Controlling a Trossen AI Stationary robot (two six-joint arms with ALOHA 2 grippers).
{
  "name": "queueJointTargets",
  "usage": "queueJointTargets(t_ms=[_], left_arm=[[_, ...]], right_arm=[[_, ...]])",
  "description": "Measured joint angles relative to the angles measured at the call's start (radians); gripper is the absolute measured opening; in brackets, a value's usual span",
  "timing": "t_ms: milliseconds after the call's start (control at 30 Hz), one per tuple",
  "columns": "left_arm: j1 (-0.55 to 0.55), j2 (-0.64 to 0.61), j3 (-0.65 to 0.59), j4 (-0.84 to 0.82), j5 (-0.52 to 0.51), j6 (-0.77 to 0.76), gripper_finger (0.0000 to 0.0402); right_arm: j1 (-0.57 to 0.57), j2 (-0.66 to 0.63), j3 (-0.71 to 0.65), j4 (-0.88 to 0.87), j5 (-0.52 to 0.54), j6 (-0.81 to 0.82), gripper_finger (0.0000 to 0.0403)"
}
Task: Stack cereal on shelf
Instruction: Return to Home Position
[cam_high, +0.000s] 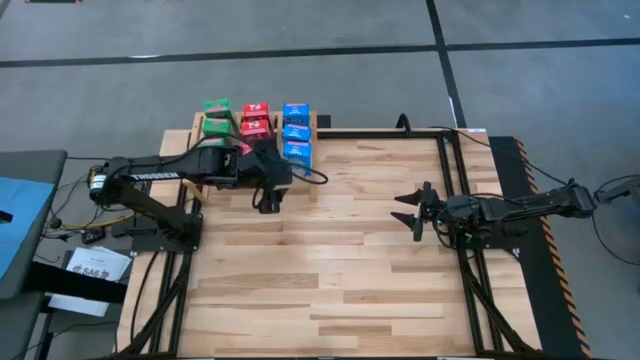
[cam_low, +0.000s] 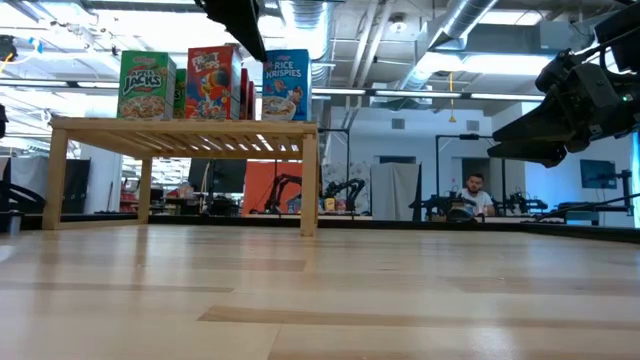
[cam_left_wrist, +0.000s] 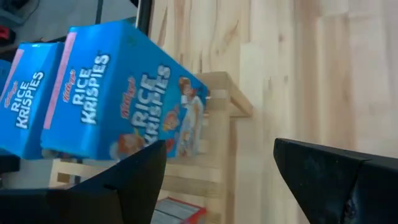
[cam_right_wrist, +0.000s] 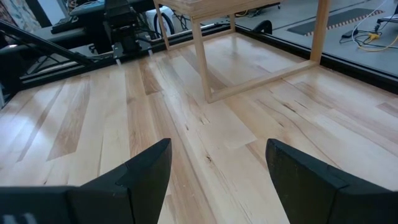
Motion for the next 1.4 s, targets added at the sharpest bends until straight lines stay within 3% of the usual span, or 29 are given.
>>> queueJointTargets(t_ms=[400,533,733,933,1067,1400], left_arm=[[-0.173,-0.168,0.0,-0.048,0.027,-0.238,0.0289],[-0.251,-0.249,-0.059,-0.03,0.003,-0.318,0.0289],[-0.37,-0.437,-0.284,0.11,-0.034,-0.391,0.0289],[-0.451,-0.679,-0.572,0.42,0.106,-0.365,0.0289],[-0.481,-0.824,-0.764,0.587,0.188,-0.34,0.0289],[-0.492,-1.143,-1.128,0.783,0.189,-0.32,0.0289]], right_arm=[[0.0,0.0,0.0,0.0,0.0,0.0,0.0286],[0.0,0.0,0.0,0.0,0.0,0.0,0.0286],[0.0,0.0,0.0,0.0,0.0,0.0,0.0286],[0.0,0.0,0.0,0.0,0.0,0.0,0.0286],[0.0,0.0,0.0,0.0,0.0,0.0,0.0286],[0.0,0.0,0.0,0.0,0.0,0.0,0.0286]])
